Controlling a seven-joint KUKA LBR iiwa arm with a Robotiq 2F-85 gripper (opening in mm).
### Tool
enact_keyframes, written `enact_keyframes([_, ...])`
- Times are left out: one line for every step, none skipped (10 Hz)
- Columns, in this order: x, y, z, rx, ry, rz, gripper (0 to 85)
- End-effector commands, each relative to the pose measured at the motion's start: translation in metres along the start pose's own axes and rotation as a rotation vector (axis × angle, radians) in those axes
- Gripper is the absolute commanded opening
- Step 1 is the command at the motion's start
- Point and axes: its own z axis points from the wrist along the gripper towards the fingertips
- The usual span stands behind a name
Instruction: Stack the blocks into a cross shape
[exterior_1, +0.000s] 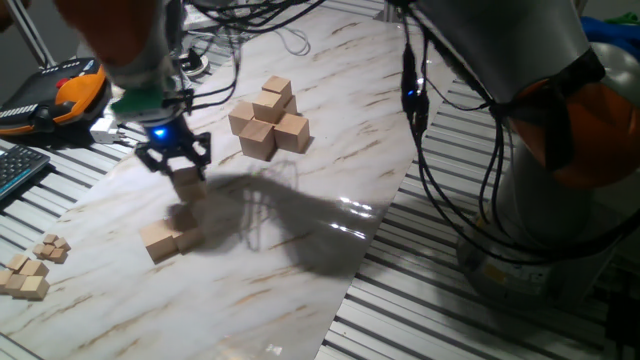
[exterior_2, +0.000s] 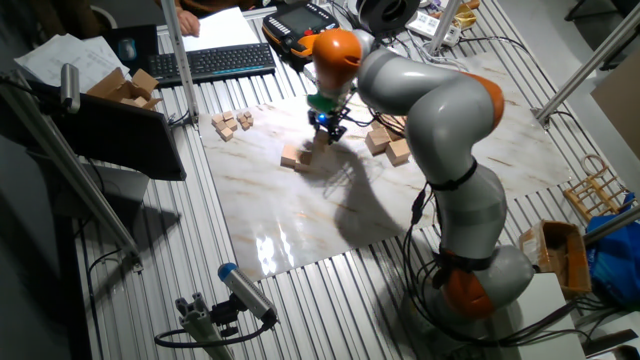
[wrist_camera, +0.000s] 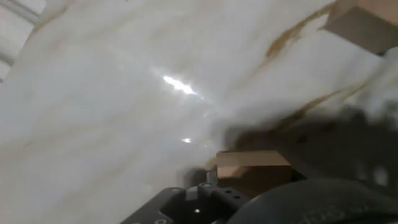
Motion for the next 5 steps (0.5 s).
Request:
enact_keyframes([-0.0001,0.0002,-0.0002,-0.021,0.03,0.003,0.0])
enact_keyframes([-0.0001,0.0002,-0.0002,-0.033,0.063,0.004,0.0])
enact_keyframes([-0.0001,0.0002,-0.0002,-0.009,0.063,-0.049,0.0])
enact_keyframes([-0.0001,0.0002,-0.0002,0.021,0.073,-0.143,0.0])
enact_keyframes([-0.0001,0.0002,-0.0002,0.031,0.089,-0.232,0.0])
